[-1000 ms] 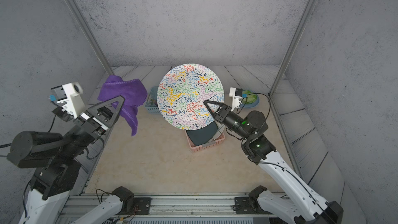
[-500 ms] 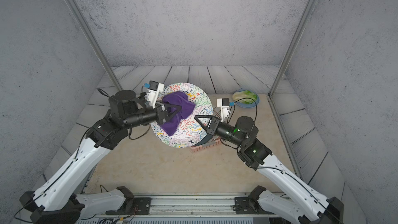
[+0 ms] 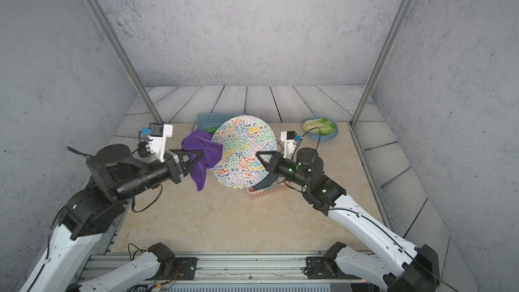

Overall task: Wipe the wet plate dry
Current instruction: Wipe the plate with towel, then place the plate at the center of the board.

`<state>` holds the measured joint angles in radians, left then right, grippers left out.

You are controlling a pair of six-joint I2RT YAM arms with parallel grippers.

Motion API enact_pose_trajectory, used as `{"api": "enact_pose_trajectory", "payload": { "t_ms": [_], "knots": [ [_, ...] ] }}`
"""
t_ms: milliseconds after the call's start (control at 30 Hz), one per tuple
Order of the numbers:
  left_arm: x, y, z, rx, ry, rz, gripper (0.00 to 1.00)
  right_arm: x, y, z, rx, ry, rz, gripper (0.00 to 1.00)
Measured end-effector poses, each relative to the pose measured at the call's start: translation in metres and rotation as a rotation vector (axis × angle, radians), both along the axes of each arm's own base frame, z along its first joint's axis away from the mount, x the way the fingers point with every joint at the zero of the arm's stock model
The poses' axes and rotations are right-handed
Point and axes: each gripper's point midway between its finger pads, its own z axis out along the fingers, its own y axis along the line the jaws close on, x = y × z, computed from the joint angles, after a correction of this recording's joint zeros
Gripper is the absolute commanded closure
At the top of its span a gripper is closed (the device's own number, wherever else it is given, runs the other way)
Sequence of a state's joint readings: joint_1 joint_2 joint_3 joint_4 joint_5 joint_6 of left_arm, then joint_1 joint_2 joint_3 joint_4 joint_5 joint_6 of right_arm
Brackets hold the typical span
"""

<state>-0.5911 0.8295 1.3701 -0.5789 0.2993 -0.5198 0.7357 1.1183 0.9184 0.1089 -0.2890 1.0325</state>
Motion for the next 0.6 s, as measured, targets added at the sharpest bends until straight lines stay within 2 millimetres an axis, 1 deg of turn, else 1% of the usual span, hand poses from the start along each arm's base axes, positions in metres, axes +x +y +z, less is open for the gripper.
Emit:
{"api": "enact_pose_trajectory", "payload": {
  "t_ms": [33, 100, 133, 200, 233, 300, 400, 500, 567, 600],
  "knots": [
    [-0.004, 0.005, 0.005, -0.015, -0.017, 0.013, 1.0, -0.001, 0.015, -0.018, -0.038, 0.027, 0.023, 1.0],
    [-0.006, 0.011, 0.006, -0.026, -0.028, 0.037, 1.0, -0.002, 0.038, -0.056, -0.119, 0.08, 0.054, 1.0],
    [-0.005, 0.013, 0.002, -0.023, -0.023, 0.048, 1.0, -0.003, 0.05, -0.076, -0.163, 0.106, 0.07, 1.0],
    [-0.001, 0.012, -0.013, -0.005, 0.002, 0.056, 1.0, -0.002, 0.071, -0.111, -0.238, 0.15, 0.096, 1.0],
    [0.001, 0.01, -0.022, 0.006, 0.019, 0.055, 1.0, -0.001, 0.082, -0.126, -0.27, 0.169, 0.109, 1.0],
    [0.006, 0.006, -0.04, 0.034, 0.057, 0.053, 1.0, 0.003, 0.101, -0.152, -0.316, 0.196, 0.123, 1.0],
    [0.01, 0.003, -0.058, 0.06, 0.096, 0.049, 1.0, 0.012, 0.125, -0.177, -0.353, 0.216, 0.137, 1.0],
    [0.011, 0.002, -0.065, 0.07, 0.111, 0.046, 1.0, 0.023, 0.144, -0.195, -0.368, 0.232, 0.14, 1.0],
    [0.01, 0.002, -0.065, 0.069, 0.109, 0.045, 1.0, 0.03, 0.156, -0.199, -0.355, 0.231, 0.144, 1.0],
    [0.009, 0.002, -0.065, 0.068, 0.108, 0.044, 1.0, 0.033, 0.16, -0.2, -0.349, 0.227, 0.143, 0.97]
  ]
}}
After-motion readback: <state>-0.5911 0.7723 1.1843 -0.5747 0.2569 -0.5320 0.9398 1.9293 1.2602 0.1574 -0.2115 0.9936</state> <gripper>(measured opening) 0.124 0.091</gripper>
